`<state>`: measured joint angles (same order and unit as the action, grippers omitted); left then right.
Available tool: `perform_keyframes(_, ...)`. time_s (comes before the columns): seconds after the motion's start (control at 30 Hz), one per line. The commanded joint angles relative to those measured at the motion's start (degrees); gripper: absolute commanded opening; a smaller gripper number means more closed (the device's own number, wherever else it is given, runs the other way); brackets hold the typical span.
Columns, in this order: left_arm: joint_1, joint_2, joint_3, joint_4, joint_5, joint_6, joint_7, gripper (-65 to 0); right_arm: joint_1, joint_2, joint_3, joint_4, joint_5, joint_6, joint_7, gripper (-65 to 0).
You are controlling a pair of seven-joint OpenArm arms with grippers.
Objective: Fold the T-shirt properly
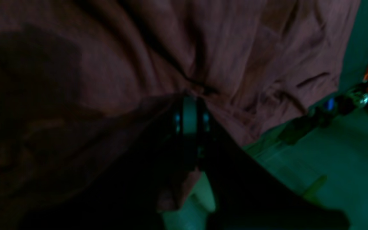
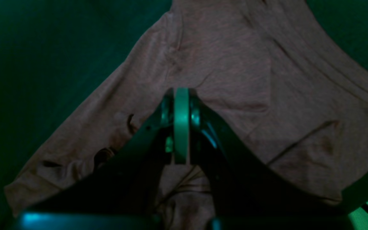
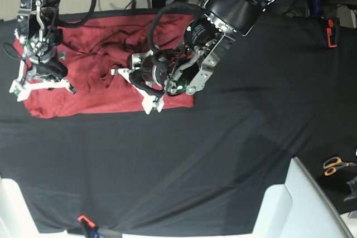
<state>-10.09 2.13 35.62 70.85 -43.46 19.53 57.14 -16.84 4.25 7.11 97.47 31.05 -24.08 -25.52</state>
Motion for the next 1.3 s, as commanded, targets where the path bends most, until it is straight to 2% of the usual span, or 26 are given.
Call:
perform_keyframes(0.0,-1.5,0.9,1.4,1.0,-1.1,-1.2,1.1,-65.0,0.5,0.4,0.1,0.9,-0.1,0.0,1.1,-64.8)
perform_keyframes(0.23,-2.4,1.0,3.7,0.8,-1.1,-5.2,2.8,-65.0,0.5,0.4,0.1,0.9,-0.1,-0.1,1.1,-64.8)
perform_keyframes(0.4,-2.6,1.2,3.8,1.5,-1.1,-11.7,7.3,-65.0,0.6,0.4,0.1,0.9,-0.1,-0.1,1.1,-64.8)
perform_keyframes(0.47,-2.7,1.3,3.8,2.6,-1.1,-12.8,7.4,-65.0,0.9,0.4,0.1,0.9,-0.1,-0.1,1.1,-64.8)
perform_keyframes(0.57,-2.2,0.8,3.2,6.1,-0.7,-10.5,7.3,-65.0,0.9,0.4,0.1,0.9,-0.1,-0.1,1.0,-64.8)
perform_keyframes(0.7,-2.2,-0.6,3.0,8.8,-0.6,-9.3,7.3,-65.0,1.1,0.4,0.3,0.9,-0.1,-0.1,-0.7,-64.8)
perform_keyframes(0.83,-2.2,-0.6,3.1,8.1,-0.4,-0.2,7.1,-65.0,2.2,0.4,0.4,0.9,-0.1,-0.1,-3.4,-64.8)
perform_keyframes(0.9,-2.2,-0.6,3.1,8.2,-0.4,1.4,7.1,-65.0,2.3,0.3,0.4,1.1,-0.1,-0.1,-3.5,-64.8)
perform_keyframes(1.03,-2.4,-0.6,3.1,7.9,-0.4,2.5,7.1,-65.0,2.3,0.3,0.3,1.2,-0.1,-0.1,-3.5,-64.8)
perform_keyframes(1.13,-2.4,-0.7,3.1,7.9,0.2,5.2,7.1,-65.0,2.4,0.3,0.2,1.0,-0.1,-0.1,-3.5,-64.8)
perform_keyframes(1.27,-2.2,-0.7,3.6,8.1,4.6,6.2,7.2,-65.0,2.4,0.3,0.3,1.0,-0.1,-0.1,-3.5,-64.8)
